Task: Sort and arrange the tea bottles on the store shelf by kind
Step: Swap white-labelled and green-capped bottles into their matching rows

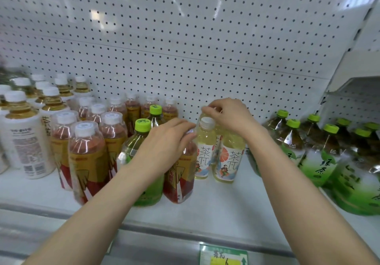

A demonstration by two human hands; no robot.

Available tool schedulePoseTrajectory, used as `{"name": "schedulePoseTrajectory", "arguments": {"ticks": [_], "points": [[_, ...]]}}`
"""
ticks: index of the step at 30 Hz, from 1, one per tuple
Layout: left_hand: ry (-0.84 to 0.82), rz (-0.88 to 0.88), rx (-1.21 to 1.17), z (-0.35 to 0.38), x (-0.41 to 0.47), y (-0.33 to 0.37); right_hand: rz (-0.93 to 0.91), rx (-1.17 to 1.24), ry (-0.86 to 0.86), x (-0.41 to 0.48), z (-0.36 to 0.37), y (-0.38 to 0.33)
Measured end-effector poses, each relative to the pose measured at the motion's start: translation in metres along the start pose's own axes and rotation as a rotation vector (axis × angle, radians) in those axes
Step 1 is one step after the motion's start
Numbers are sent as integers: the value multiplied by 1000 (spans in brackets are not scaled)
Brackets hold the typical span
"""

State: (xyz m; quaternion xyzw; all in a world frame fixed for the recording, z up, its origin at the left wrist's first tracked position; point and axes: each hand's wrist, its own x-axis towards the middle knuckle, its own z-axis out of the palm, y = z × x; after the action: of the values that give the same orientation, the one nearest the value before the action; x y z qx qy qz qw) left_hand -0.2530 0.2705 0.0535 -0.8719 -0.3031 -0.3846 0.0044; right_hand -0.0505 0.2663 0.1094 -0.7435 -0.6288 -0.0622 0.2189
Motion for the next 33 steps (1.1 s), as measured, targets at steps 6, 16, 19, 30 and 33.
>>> {"name": "schedulePoseTrajectory", "arguments": {"ticks": [6, 16, 19, 30, 33], "points": [[9, 12, 11, -1, -2, -2, -16, -30, -157, -10, 12, 1], [-2, -17, -6, 0, 1, -1, 76, -42, 107, -46, -14, 44], [-21, -21, 0, -3, 6, 3, 201, 76, -36, -66, -6, 62], [-43, -55, -38, 12, 13, 14, 232, 403, 95, -63, 11, 73], [-23, -57, -71, 15, 11, 12, 390, 519, 118, -37, 7, 82]]}}
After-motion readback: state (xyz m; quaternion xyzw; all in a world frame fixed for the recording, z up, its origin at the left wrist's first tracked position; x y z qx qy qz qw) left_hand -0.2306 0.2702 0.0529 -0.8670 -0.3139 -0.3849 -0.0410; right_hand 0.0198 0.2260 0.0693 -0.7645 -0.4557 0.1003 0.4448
